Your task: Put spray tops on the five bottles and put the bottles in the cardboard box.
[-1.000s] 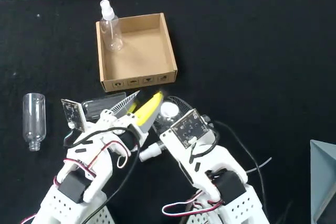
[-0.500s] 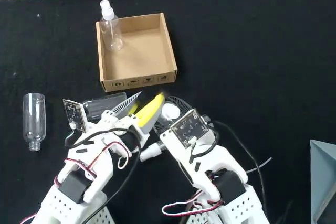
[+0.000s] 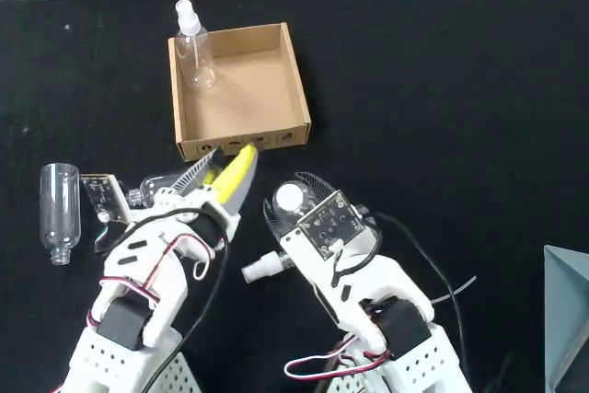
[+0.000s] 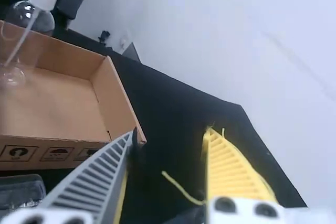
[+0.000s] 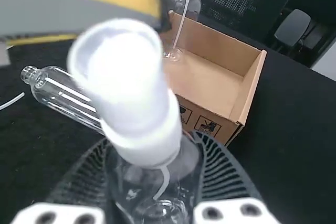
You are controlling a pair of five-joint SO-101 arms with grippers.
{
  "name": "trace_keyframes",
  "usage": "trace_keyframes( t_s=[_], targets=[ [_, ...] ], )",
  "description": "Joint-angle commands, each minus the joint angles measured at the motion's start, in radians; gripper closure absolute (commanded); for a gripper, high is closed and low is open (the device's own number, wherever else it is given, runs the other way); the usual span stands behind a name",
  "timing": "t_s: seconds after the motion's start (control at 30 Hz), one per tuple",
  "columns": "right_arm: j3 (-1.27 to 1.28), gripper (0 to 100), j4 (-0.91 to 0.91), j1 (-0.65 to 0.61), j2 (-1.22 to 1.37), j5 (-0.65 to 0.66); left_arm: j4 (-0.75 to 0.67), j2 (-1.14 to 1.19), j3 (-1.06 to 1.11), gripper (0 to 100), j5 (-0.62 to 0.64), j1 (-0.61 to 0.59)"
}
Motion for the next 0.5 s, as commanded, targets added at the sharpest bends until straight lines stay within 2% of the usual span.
trace_keyframes(
  t_s=[0.0,0.1,0.33,0.47],
  targets=[
    [-0.005,95.6,0.003,0.043,-0.116,-0.006,-0.003,-0.006,-0.082,81,0.008,-0.042],
    [-0.005,95.6,0.002,0.060,-0.113,-0.006,-0.003,-0.006,-0.104,81,-0.002,-0.073],
    [-0.007,95.6,0.002,0.061,-0.113,-0.006,0.008,-0.006,-0.113,81,-0.138,-0.091],
    [-0.010,95.2,0.002,0.061,-0.113,-0.006,0.006,-0.006,-0.081,81,-0.155,-0.186]
  ],
)
